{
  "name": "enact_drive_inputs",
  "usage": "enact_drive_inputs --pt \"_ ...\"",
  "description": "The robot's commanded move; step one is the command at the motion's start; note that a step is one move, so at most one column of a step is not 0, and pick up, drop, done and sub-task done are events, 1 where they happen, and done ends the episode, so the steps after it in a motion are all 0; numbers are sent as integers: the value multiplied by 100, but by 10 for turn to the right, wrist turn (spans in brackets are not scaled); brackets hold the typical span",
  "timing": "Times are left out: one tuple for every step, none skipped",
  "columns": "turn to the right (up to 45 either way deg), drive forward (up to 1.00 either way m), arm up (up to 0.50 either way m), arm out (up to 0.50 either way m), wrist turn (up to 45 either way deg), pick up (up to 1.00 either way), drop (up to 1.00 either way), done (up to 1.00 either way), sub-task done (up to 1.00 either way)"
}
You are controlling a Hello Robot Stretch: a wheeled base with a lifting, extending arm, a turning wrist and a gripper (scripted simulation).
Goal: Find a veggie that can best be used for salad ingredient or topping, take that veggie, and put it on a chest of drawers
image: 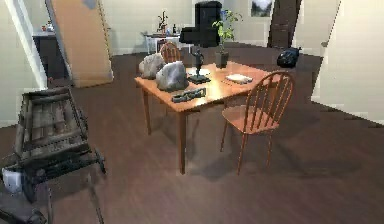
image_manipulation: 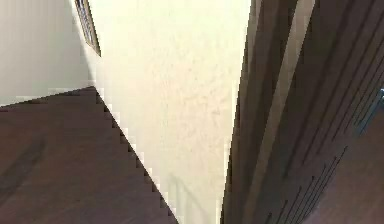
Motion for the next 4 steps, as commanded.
enact_drive_inputs --pt "390 0 0 0 0 0 0 0 0" --pt "0 100 0 0 0 0 0 0 0" --pt "0 80 0 0 0 0 0 0 0" --pt "-90 0 0 0 0 0 0 0 0"
